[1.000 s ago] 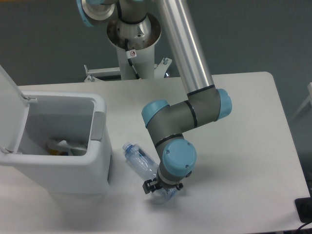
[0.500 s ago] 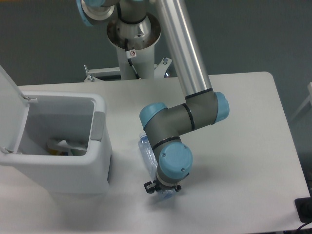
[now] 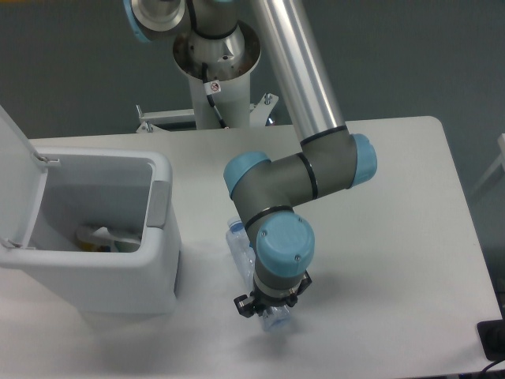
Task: Place the trash in the trash can
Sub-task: 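Rotate the gripper and lower it around the bottle's middle, then close the gripper on the bottle and lift it over the bin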
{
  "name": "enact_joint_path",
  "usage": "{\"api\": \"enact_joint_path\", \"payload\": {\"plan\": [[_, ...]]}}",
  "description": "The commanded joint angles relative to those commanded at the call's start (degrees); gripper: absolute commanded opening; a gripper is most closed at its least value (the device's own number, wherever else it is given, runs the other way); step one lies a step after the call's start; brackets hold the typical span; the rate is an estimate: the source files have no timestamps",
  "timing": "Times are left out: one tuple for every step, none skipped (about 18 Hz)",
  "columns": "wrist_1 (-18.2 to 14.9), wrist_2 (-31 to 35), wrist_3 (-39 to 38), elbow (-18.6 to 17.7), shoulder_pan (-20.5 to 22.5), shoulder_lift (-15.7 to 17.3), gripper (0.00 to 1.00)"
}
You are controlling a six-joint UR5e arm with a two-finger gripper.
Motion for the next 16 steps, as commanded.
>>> {"api": "enact_joint_path", "payload": {"plan": [[2.5,-1.4,-0.2,0.1,1.0,1.3,0.48],[4.1,-2.5,-0.4,0.3,1.4,2.2,0.48],[4.5,-3.8,-0.5,1.2,1.8,3.0,0.48],[4.6,-5.0,-0.4,2.7,2.5,3.6,0.48],[4.7,-6.2,-0.4,4.1,3.2,4.0,0.48],[4.9,-8.3,-0.4,5.6,3.5,4.6,0.48],[5.2,-11.0,-0.3,7.2,3.6,5.1,0.48],[6.5,-13.4,-0.5,8.3,3.8,5.7,0.48],[7.3,-14.9,-1.0,8.4,4.1,6.6,0.48],[7.8,-17.0,-1.6,8.4,4.3,7.9,0.48],[8.0,-18.2,-1.7,8.5,4.4,8.5,0.48],[9.0,-20.0,-1.8,8.9,5.0,9.4,0.48],[10.0,-22.7,-2.5,9.1,5.7,10.2,0.48],[10.8,-25.6,-2.7,9.2,6.7,11.1,0.48],[11.1,-28.2,-2.8,9.8,7.1,11.6,0.48],[11.1,-29.5,-2.9,9.9,7.2,12.1,0.48]]}}
